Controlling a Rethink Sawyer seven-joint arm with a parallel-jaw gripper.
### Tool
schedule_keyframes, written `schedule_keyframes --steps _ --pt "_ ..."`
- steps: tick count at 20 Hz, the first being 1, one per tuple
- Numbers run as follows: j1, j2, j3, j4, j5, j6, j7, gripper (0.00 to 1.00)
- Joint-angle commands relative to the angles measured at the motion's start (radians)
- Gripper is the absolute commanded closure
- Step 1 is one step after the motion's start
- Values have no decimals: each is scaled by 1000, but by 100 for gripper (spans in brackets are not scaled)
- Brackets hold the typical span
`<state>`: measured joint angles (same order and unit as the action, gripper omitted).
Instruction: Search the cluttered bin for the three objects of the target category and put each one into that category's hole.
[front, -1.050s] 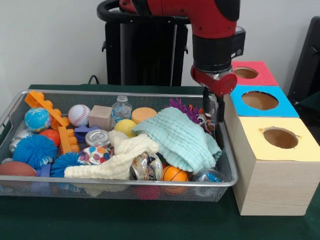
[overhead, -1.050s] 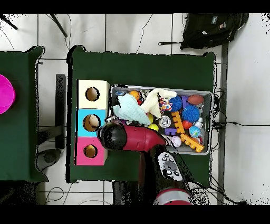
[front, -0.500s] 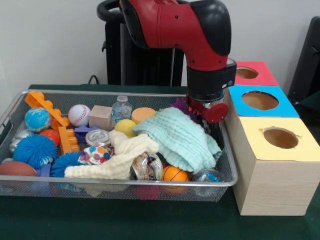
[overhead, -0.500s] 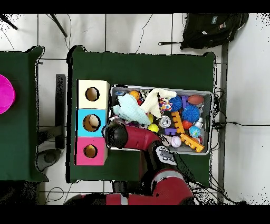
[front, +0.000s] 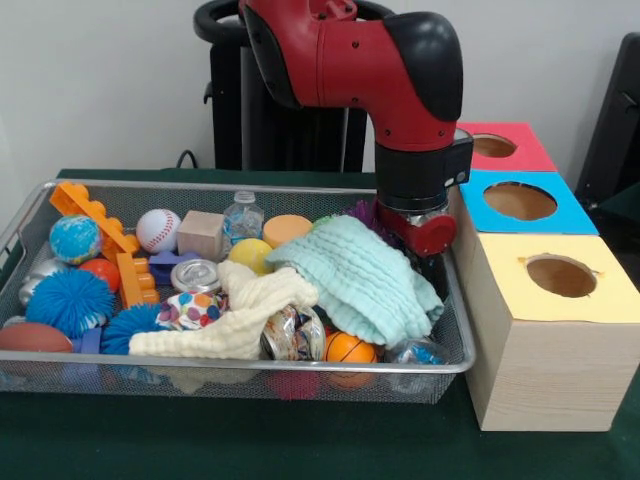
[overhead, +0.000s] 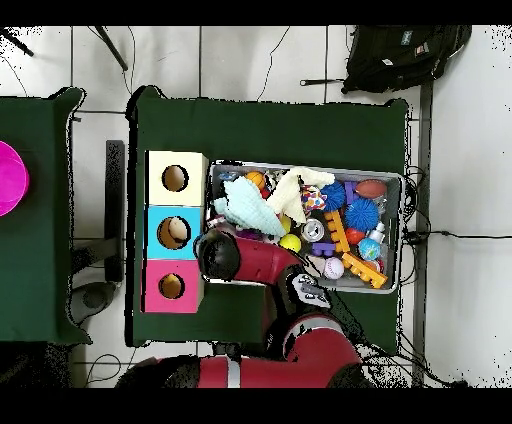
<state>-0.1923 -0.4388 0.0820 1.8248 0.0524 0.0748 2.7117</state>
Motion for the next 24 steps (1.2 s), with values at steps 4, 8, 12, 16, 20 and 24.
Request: schedule_keyframes --steps 4,8,12,16,20,24 --pt "-116 101 -76 15 -99 -117 13 0" --pt "-200 106 -110 -60 -230 -62 -133 0" --pt "-346 133 -9 -161 -370 38 -259 0" --pt "-442 129 78 -224 -468 159 -331 0" --pt "-479 117 103 -270 -563 230 -347 0" --pt "-541 107 146 -296 -641 275 -367 0"
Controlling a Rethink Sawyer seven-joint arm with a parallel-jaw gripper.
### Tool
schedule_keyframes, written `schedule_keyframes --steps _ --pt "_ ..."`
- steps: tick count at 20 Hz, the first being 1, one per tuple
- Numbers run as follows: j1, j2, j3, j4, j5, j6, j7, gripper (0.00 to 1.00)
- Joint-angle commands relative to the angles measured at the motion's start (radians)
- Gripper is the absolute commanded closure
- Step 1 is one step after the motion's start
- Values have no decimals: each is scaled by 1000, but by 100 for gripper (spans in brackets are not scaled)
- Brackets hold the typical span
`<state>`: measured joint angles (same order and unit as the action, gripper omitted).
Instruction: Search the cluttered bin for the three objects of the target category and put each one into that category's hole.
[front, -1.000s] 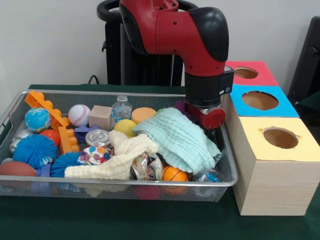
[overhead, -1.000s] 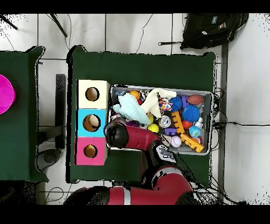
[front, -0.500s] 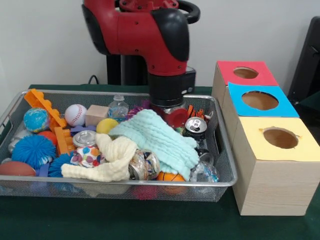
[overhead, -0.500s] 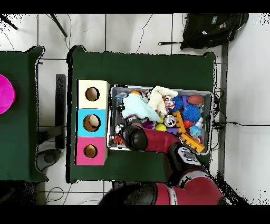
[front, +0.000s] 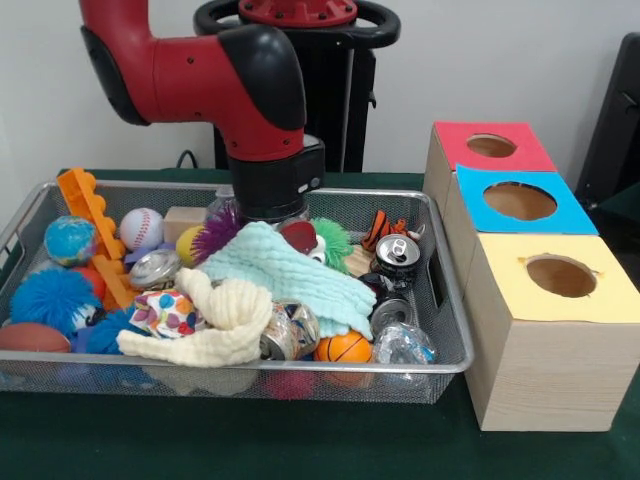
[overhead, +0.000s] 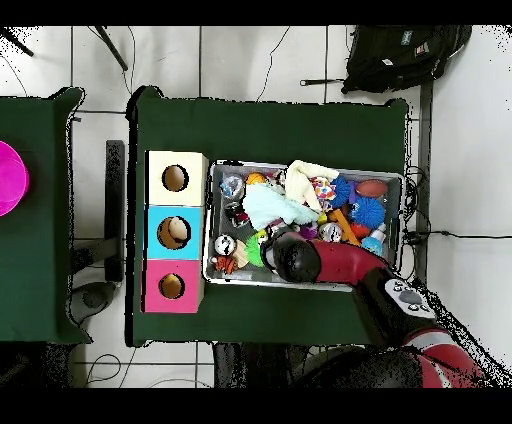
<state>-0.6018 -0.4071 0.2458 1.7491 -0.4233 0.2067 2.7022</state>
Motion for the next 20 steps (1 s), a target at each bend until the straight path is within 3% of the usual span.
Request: schedule_keyframes --steps 1,7,14,20 --pt "-145 68 -8 -222 -178 155 -360 0" --pt "-232 31 70 -239 -230 259 -439 0" --pt "-284 -20 123 -254 -291 355 -555 0" --pt "-337 45 221 -383 -326 485 -760 0"
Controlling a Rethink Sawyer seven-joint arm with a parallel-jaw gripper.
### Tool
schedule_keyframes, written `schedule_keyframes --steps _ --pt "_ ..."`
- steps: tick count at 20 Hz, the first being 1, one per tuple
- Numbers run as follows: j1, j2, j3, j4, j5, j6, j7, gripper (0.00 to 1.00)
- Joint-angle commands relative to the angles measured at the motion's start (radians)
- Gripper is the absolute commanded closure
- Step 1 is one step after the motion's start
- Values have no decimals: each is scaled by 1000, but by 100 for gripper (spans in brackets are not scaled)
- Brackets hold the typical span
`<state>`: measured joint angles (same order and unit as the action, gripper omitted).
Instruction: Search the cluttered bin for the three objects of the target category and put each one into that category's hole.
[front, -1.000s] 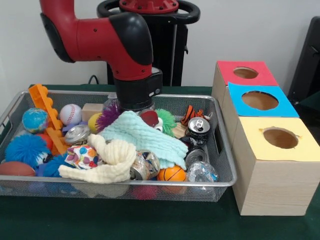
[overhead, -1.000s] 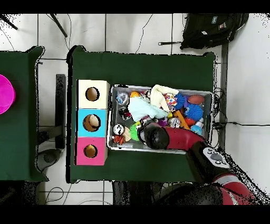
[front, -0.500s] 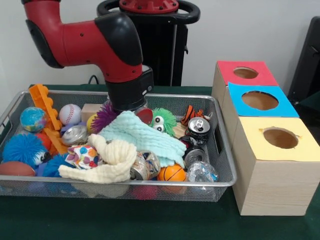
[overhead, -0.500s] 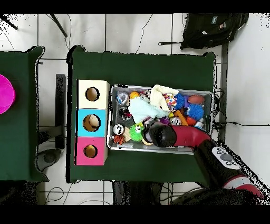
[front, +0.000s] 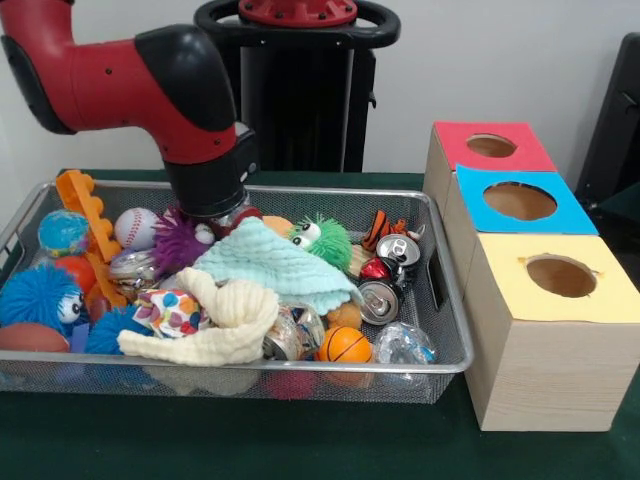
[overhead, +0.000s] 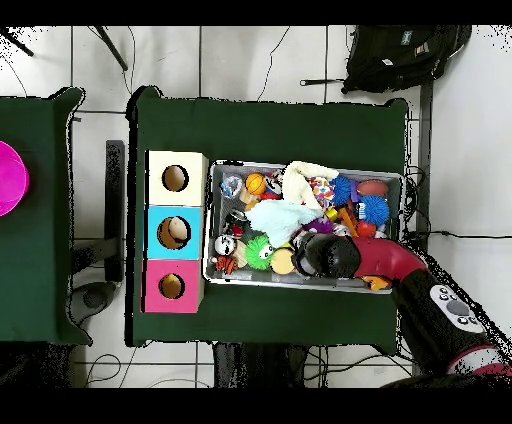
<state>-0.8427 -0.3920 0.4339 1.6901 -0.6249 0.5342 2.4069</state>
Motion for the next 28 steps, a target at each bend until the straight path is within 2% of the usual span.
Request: schedule_keyframes --steps 1,3,9,17,21,28 --pt "-89 31 35 -354 -126 204 -498 0" --pt "-78 35 39 -386 -130 254 -532 0" --pt "-49 15 30 -394 -152 268 -533 0" --pt "-39 -31 27 -364 -181 276 -540 0" --pt "-43 -61 21 -324 -173 271 -510 0" --pt "-47 -29 24 -289 -158 224 -451 0"
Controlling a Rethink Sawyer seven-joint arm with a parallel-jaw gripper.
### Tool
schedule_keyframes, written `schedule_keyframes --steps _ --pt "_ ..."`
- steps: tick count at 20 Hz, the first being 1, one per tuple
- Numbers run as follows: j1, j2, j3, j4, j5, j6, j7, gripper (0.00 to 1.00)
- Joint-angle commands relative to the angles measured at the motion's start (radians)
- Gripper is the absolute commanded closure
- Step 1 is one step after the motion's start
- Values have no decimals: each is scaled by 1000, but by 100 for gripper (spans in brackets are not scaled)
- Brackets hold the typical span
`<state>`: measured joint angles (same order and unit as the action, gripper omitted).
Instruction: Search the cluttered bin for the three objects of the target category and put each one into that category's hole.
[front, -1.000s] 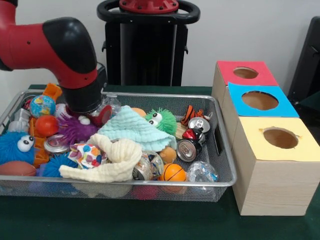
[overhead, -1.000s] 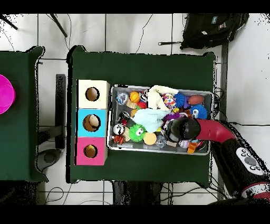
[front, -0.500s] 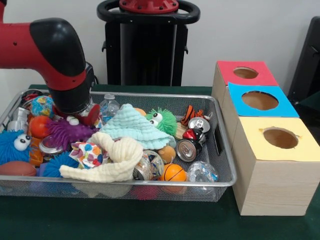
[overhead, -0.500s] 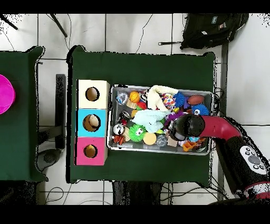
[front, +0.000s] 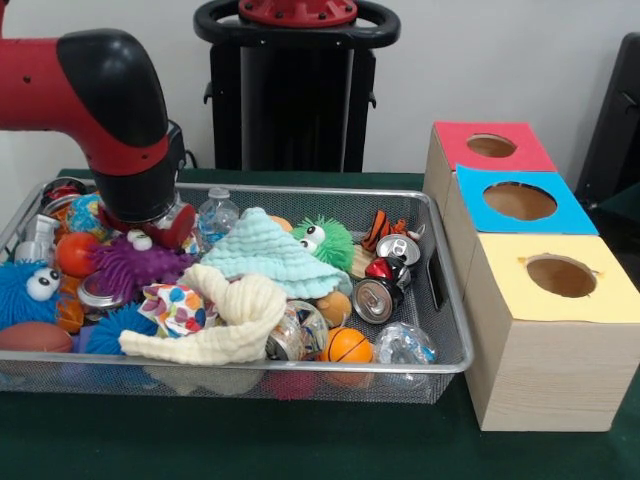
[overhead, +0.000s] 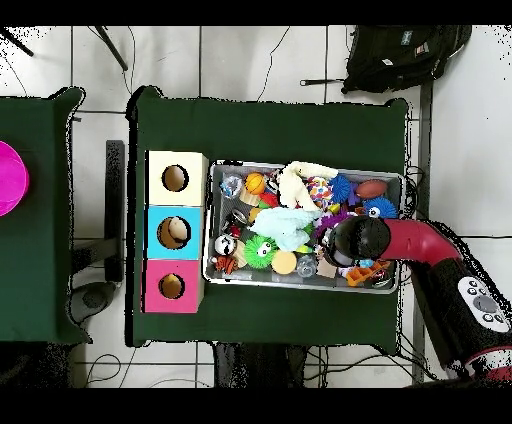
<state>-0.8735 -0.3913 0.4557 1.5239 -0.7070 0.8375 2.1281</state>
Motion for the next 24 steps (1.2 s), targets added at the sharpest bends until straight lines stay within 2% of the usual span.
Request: schedule_keyframes --steps 1,6,7,11,14,17,24 --pt "-25 -15 14 -110 -63 -94 -169 0" --pt "-20 108 31 -121 -39 -176 -96 0" --pt "-8 152 31 -153 -48 -198 -85 0" --pt "31 250 12 -235 -88 -276 -37 0" --pt "48 273 -3 -245 -108 -322 4 0" --pt "58 284 -8 -247 -132 -353 6 0" --pt "68 295 -13 -247 -127 -340 -1 0"
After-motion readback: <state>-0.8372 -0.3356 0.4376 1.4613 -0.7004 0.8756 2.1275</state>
